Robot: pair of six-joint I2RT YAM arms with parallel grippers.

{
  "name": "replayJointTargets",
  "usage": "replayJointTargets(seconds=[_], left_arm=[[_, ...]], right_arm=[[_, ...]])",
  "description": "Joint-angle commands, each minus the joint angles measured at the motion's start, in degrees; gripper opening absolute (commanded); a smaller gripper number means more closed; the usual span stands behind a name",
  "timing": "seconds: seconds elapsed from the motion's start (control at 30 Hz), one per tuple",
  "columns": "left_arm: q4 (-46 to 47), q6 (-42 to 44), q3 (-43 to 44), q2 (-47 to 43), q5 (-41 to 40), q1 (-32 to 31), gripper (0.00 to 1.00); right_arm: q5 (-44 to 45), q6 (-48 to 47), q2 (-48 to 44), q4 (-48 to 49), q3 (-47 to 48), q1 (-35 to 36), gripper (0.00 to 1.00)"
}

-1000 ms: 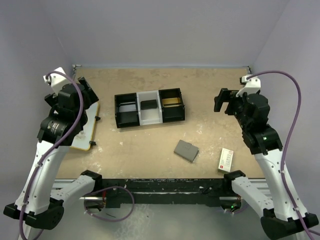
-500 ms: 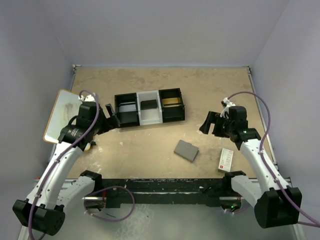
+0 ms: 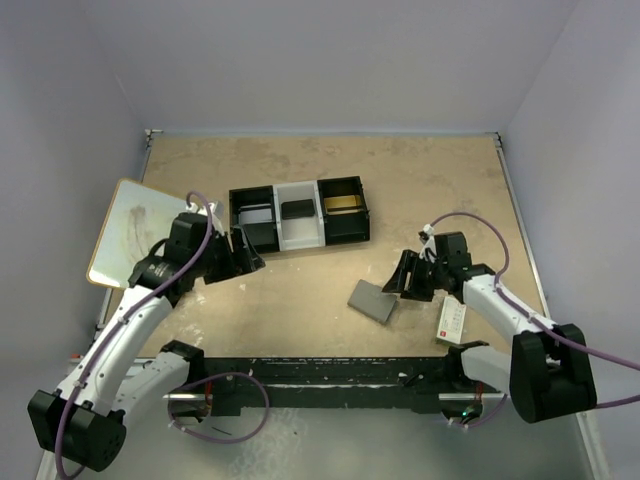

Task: Take the credit cards out of the card holder
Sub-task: Pick up the card holder from the center of the board.

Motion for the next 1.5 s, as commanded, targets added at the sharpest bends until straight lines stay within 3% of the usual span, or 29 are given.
replayJointTargets(seconds=[0.0,0.27,0.4,0.43,0.9,1.13,1.47], left_arm=[[3.04,-0.04,-0.49,0.75,2.32,-1.24,0.82],[4.31,0.05,-0.84,2.47,2.75,-1.86,0.80],[5.26,-0.38,-1.42,2.85,2.92,-2.28,0.79],[5.45,-0.56,-1.50,2.94,3.01,-2.48,0.79],[6.90,-2.46,-2.31,2.80,2.41,-3.70,0.77],[6.92,-2.94,-1.95,2.96,1.12,-4.04,0.76],[6.74,-5.54,2.56,0.24,-8.91,-4.00,0.73]], right_arm=[[-4.97,2.54,0.90,7.23,-2.87,0.63,0.61],[-7.87,3.28,2.16,11.18,-5.88,1.23,0.35],[-8.44,3.25,1.08,11.42,-5.40,1.25,0.03],[-8.78,3.15,0.82,11.51,-5.01,1.25,0.00],[-8.55,3.48,-6.53,10.25,0.39,1.25,0.00],[-3.64,0.54,-8.77,5.89,3.99,1.75,0.00],[7.03,-1.78,-11.74,1.76,9.19,4.17,0.00]])
